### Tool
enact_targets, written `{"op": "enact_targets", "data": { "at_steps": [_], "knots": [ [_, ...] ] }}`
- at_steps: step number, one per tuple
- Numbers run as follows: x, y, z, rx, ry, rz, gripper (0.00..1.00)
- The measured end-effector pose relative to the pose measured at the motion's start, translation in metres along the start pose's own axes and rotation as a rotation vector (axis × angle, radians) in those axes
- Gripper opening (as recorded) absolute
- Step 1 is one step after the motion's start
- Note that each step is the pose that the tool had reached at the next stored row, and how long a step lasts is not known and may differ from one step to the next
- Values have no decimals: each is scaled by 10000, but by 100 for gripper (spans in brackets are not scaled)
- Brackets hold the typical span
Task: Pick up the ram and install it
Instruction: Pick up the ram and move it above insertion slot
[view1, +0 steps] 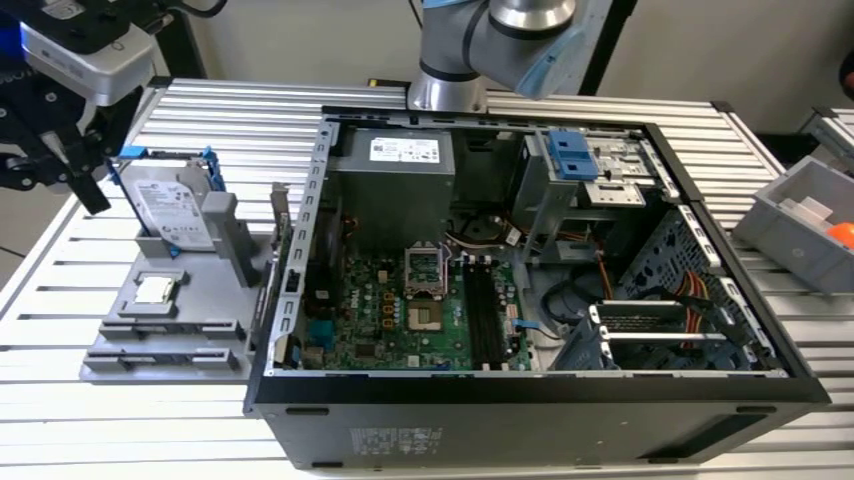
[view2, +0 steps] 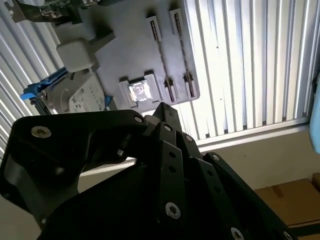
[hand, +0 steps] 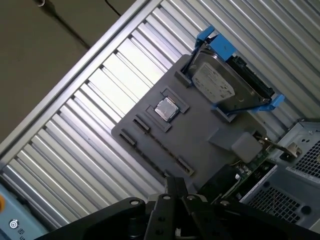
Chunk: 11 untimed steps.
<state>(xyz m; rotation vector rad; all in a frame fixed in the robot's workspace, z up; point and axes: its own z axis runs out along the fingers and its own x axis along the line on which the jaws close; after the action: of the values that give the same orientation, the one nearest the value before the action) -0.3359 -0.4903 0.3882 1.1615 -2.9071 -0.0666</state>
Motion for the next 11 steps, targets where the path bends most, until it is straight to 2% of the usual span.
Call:
{"op": "enact_targets", "data": {
  "at_steps": [11],
  "knots": [
    [0,0,0,-3,44,-955,0]
  ]
}}
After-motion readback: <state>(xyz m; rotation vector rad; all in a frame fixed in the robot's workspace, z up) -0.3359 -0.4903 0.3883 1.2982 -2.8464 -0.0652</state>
